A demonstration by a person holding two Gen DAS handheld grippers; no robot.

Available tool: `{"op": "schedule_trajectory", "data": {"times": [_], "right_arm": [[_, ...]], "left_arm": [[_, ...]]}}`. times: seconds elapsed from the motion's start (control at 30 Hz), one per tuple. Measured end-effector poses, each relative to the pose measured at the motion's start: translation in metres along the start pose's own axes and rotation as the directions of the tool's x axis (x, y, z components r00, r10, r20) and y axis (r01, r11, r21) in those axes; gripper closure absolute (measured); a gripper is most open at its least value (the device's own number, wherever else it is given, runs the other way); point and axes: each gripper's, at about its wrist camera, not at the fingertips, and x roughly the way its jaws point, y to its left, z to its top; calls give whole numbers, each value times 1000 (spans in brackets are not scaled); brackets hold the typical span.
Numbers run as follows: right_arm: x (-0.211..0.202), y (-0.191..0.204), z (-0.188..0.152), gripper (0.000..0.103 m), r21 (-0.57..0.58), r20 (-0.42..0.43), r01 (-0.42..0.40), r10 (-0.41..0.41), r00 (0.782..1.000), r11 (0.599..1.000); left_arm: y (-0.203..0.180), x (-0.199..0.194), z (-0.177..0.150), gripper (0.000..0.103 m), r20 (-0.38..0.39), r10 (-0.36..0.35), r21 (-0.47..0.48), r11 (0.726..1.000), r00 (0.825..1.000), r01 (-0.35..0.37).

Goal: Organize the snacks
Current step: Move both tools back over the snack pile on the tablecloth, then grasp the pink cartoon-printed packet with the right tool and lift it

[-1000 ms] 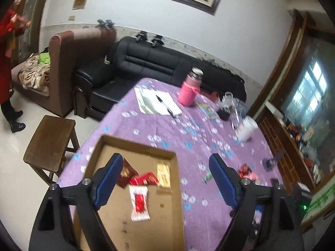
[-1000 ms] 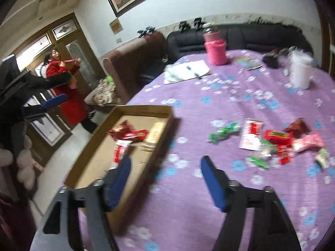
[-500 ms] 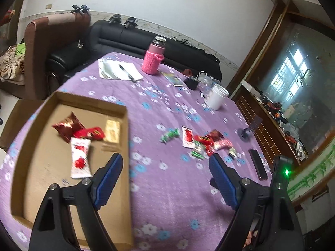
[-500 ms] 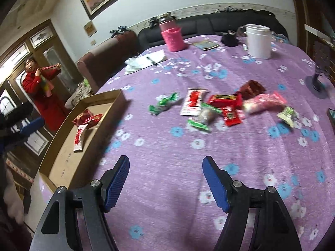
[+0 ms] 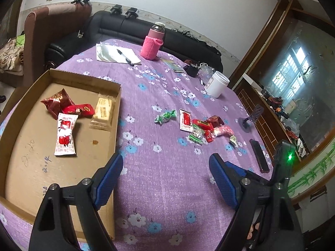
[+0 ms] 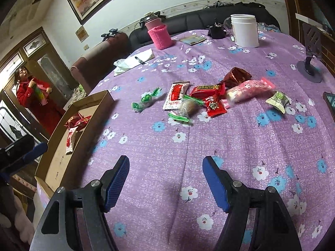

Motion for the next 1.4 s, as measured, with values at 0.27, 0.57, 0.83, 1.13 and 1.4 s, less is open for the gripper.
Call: {"op": "schedule_trajectory", "data": {"times": [0.27,0.57,0.83,1.13,1.4], "right_arm": [[-16,-31,12,27,56,43,27,-30,999,998],[-37,-93,40,27,161,80,135,-150,985,978],[1,-120,79,27,302,50,115,-136,989,946],[56,-109,100,41,229,-49,285,-282,958,931],[51,-93,86,76,129,-38,304,-302,953,944]], "left_arm": [[-4,7,-3,19,-1,13,15,1000,1000,-13],[-12,25,-8,19,-26,5,56,998,1000,-4],[-9,31,-9,19,-36,13,67,998,999,-11],[-4,35,-10,19,-53,-4,58,998,999,7],[-3,27,-11,19,-40,-8,49,999,999,10]]}}
